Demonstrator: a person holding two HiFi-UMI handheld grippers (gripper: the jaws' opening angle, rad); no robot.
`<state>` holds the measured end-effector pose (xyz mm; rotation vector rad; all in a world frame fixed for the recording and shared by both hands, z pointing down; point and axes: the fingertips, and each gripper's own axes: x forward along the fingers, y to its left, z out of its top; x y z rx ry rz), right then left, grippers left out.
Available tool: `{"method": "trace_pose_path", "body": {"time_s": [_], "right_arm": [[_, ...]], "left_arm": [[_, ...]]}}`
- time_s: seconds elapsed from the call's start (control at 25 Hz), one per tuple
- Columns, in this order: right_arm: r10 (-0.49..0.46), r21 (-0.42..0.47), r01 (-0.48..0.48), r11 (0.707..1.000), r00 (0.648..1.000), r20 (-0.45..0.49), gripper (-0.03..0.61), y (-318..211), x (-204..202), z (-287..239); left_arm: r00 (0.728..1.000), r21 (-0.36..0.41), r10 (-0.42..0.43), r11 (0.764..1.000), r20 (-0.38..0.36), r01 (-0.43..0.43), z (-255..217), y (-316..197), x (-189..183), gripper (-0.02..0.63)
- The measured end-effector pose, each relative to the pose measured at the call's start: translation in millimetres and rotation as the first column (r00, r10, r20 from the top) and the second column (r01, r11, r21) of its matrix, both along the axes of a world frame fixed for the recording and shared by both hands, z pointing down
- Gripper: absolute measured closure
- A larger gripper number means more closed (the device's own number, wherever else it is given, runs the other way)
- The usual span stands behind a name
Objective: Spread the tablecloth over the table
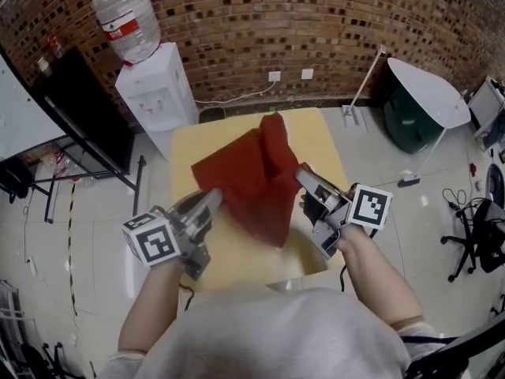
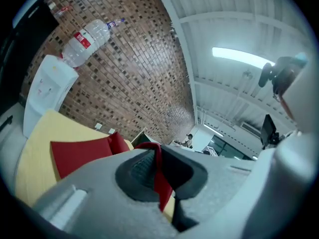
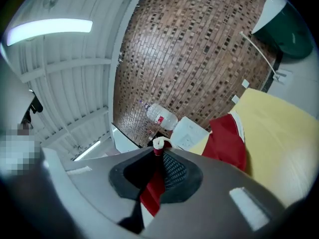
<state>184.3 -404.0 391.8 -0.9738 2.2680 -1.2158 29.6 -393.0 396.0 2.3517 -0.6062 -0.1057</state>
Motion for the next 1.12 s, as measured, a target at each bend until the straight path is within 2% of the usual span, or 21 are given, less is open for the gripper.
{"method": "trace_pose_path", "body": {"time_s": [0.2,0.32,0.4,0.6,0.8,0.92,1.12], "right_arm": [[0.051,0.105,-0.041,0.994,0.995,-0.088,0.563,-67.9,17.8,-54.5],[0.083,0.163,-0.058,0.985,0.985,-0.15,0.563,-111.2,29.6,-86.9],[0.105,0.168,-0.077,0.983,0.981,-0.162,0.563,-141.5,37.4,-101.8],[0.147,0.172,-0.118,0.978,0.975,-0.166,0.563,-213.4,45.7,-133.7],[0.13,0.223,-0.09,0.971,0.977,-0.168,0.563,-280.5,48.0,-158.5],[0.156,0.226,-0.108,0.968,0.966,-0.207,0.563,-320.4,61.0,-159.4],[0.203,0.218,-0.145,0.965,0.94,-0.274,0.563,-377.7,96.0,-144.0]], "left_arm": [[1.0,0.142,-0.003,0.99,0.028,-0.001,-60.7,-61.8,-1.3,0.604],[0.997,0.215,-0.006,0.977,0.077,-0.011,-90.1,-103.5,-1.7,0.604],[0.994,0.258,-0.015,0.966,0.107,-0.013,-110.7,-129.4,-0.6,0.604],[0.989,0.333,-0.069,0.943,0.131,0.022,-152.9,-196.1,-2.2,0.604],[0.968,0.346,-0.19,0.93,0.164,0.124,-158.9,-275.2,-19.3,0.604],[0.952,0.338,-0.256,0.922,0.168,0.189,-156.5,-326.2,-32.2,0.604],[0.905,0.36,-0.377,0.887,0.196,0.291,-155.1,-397.5,-56.3,0.604]]}}
